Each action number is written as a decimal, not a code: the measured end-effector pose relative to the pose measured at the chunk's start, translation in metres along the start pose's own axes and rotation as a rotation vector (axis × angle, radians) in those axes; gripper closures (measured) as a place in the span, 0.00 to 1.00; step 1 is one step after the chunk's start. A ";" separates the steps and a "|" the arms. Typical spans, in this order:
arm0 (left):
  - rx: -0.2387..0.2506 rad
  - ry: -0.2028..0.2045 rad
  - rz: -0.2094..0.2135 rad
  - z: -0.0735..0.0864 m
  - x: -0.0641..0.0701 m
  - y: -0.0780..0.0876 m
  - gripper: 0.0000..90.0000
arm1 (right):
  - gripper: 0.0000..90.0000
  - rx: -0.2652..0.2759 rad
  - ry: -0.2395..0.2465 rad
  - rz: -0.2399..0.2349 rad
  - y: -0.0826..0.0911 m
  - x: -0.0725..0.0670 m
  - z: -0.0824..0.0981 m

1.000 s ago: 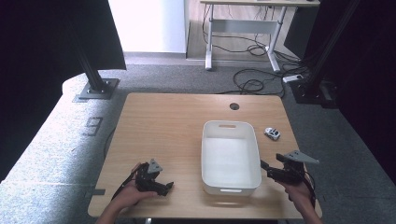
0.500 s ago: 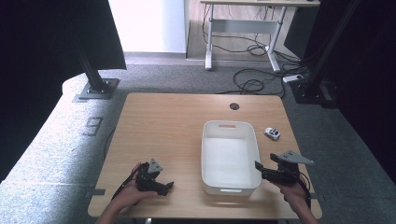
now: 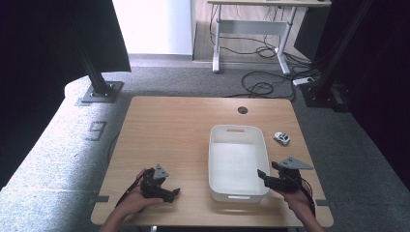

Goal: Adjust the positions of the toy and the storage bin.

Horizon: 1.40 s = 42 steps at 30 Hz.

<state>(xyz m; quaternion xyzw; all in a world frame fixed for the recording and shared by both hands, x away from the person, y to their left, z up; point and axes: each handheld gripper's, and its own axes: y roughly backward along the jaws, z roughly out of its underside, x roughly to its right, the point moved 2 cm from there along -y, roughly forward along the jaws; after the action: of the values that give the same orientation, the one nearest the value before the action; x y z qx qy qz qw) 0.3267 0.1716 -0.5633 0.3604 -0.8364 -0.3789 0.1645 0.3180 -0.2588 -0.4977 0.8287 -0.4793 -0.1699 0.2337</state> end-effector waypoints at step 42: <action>0.000 -0.001 0.001 0.000 0.000 0.000 0.00 | 0.79 -0.047 -0.125 0.121 -0.014 -0.005 0.005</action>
<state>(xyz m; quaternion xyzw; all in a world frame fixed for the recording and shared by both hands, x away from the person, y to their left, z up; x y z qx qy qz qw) 0.3270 0.1714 -0.5633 0.3597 -0.8367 -0.3791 0.1640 0.3237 -0.2497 -0.5092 0.7802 -0.5382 -0.2182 0.2326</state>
